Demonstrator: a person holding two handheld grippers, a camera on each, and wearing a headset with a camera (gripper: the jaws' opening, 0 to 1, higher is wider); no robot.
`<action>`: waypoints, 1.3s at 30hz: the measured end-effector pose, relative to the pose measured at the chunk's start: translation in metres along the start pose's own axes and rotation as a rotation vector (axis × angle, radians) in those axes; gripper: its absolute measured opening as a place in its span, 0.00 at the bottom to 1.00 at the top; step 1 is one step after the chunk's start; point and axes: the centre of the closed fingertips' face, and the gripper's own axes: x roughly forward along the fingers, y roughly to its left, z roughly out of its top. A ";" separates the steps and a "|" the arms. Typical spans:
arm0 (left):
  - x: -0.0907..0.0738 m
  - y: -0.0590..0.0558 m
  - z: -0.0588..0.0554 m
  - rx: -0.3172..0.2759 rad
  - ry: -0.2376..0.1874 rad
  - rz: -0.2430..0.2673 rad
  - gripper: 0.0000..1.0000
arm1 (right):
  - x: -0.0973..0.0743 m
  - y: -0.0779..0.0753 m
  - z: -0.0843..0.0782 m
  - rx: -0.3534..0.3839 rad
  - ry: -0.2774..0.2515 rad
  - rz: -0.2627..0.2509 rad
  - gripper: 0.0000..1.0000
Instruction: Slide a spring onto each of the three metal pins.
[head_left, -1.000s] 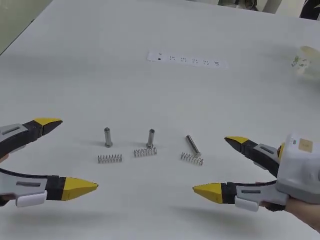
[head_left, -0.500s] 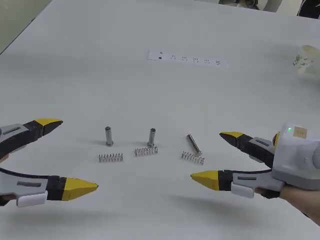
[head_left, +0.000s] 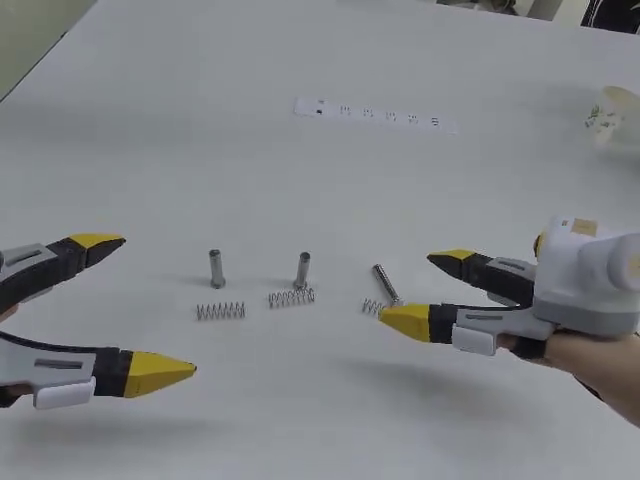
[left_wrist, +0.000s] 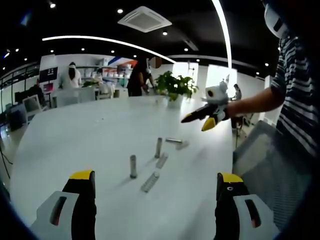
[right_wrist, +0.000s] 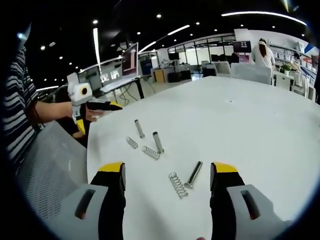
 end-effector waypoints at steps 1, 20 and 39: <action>0.000 0.000 0.000 -0.001 0.000 0.000 0.98 | 0.001 -0.001 0.001 0.005 0.001 0.000 0.67; -0.001 0.001 -0.002 -0.008 -0.005 0.002 0.98 | 0.024 -0.017 0.003 0.025 0.088 -0.017 0.56; -0.003 0.003 -0.005 -0.013 0.003 0.013 0.98 | 0.044 -0.047 -0.017 0.130 0.239 -0.118 0.33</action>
